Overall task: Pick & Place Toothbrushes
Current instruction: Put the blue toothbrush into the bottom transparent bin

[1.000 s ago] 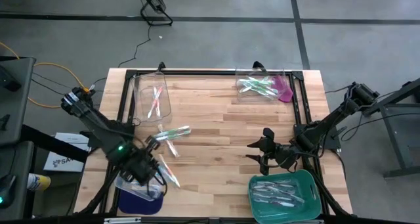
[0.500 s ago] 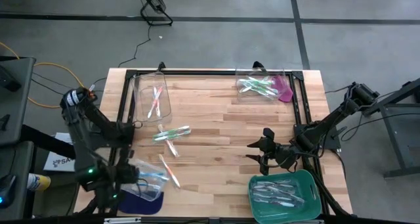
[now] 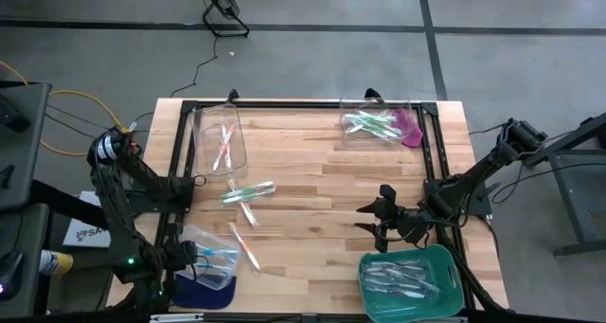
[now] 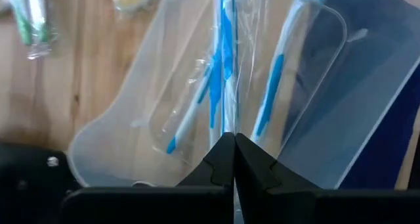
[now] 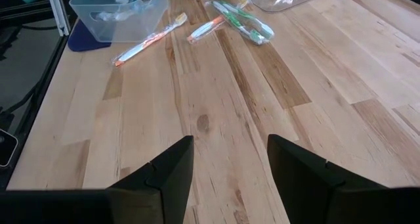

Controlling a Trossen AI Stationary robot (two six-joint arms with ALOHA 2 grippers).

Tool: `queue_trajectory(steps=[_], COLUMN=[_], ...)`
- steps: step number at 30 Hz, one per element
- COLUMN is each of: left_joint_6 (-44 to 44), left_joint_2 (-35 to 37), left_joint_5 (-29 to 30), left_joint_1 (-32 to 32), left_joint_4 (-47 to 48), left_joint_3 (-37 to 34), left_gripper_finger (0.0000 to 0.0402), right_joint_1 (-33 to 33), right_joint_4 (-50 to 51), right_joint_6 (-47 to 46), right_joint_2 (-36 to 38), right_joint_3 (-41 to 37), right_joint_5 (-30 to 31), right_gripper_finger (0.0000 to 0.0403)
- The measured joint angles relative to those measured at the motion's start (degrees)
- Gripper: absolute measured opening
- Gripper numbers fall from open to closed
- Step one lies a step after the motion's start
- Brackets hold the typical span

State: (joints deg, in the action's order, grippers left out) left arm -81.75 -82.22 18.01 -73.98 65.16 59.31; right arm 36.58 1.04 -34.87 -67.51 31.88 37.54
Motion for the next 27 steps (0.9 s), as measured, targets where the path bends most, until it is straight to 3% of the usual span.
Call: queue_trajectory(steps=[11, 19, 27], left_joint_6=[0.5, 6.5, 6.6], left_joint_2=[-1.0, -1.2, -1.2], left_joint_5=[-3.9, -3.6, 1.1], left_joint_1=[0.1, 0.1, 0.1], left_joint_4=[-3.1, -5.0, -4.5], left_joint_3=[0.0, 0.0, 0.0], left_gripper_finger=[0.0, 0.0003, 0.0064], right_joint_1=[0.0, 0.0, 0.0], right_joint_4=[0.0, 0.0, 0.0], right_joint_6=[0.0, 0.0, 0.0], right_joint_2=[0.0, 0.0, 0.0], right_joint_3=[0.0, 0.0, 0.0], right_joint_5=[0.0, 0.0, 0.0], right_gripper_finger=[0.0188, 0.0188, 0.0188])
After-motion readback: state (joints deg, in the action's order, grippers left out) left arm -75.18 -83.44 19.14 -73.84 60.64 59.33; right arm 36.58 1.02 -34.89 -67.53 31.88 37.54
